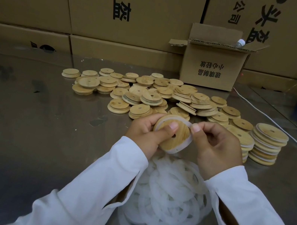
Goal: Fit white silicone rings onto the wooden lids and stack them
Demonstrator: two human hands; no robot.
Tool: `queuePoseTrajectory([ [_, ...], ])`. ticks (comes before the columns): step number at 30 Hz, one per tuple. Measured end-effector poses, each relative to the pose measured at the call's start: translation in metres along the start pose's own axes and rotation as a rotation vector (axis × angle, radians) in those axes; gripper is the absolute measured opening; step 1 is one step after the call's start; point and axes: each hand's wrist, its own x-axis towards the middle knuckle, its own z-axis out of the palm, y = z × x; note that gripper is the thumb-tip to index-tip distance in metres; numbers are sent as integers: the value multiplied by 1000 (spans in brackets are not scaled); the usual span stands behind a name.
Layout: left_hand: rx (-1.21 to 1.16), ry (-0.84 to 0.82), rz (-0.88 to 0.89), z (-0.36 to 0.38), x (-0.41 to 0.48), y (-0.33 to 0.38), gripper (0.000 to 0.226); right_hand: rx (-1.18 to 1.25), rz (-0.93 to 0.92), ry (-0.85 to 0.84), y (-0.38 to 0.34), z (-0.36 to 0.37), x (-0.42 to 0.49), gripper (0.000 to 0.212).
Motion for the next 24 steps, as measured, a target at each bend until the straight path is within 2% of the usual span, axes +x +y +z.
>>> queuePoseTrajectory([
  [3,22,-16,40,-1,1,1,13,-21,1,33,1,1,0,10],
  [10,233,-78,229,-1,0,4,17,-18,18,127,3,5,-5,15],
  [14,271,-96,264,-2,0,4,18,-5,18,147,3,7,-5,20],
  [21,211,-25,184,-6,0,-1,13,17,-13,70,2,9,-8,20],
  [24,79,7,102,-5,0,-5,10,35,-14,25,1,10,-10,18],
])
